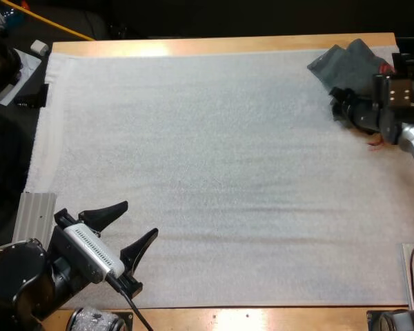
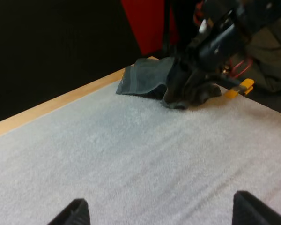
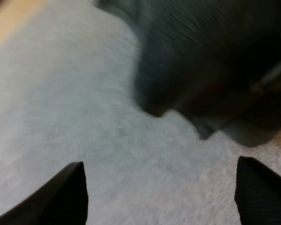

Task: Pick towel from pile, fold and stack

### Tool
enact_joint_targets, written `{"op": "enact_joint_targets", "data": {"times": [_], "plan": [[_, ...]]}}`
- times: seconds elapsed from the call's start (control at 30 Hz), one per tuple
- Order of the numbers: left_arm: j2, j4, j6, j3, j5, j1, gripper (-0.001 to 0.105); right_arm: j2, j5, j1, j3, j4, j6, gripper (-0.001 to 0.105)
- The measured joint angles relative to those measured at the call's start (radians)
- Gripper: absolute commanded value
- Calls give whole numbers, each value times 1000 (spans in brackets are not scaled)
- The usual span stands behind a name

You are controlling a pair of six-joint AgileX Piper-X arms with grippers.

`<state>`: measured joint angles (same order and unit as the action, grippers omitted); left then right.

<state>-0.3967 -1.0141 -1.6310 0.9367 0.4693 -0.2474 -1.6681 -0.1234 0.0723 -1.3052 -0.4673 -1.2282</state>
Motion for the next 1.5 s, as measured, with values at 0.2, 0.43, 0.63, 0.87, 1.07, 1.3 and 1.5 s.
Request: {"op": "enact_joint_targets", "data": {"times": [0.2, 0.43, 0.63, 0.87, 1.07, 1.3, 1.5], "plan": [[0, 0, -8, 0, 5, 0, 61, -125, 51, 0, -29, 52, 56, 63], [-3, 0, -12, 0, 8, 0, 60, -276, 82, -5, -77, 123, 84, 58], [-3, 0, -12, 0, 8, 0, 60, -267, 67, -5, -97, 120, 86, 3], [-3, -2, -14, 0, 11, 0, 60, -253, 24, -4, -97, 108, 74, 0], [-3, -2, -14, 0, 12, 0, 60, -127, 24, 16, -97, 63, -81, 0], [-3, -2, -14, 0, 13, 0, 60, 131, 41, 78, -99, 4, -279, 0], [-3, -2, -14, 0, 14, 0, 60, 209, 39, 78, -95, -64, -305, 1]]}}
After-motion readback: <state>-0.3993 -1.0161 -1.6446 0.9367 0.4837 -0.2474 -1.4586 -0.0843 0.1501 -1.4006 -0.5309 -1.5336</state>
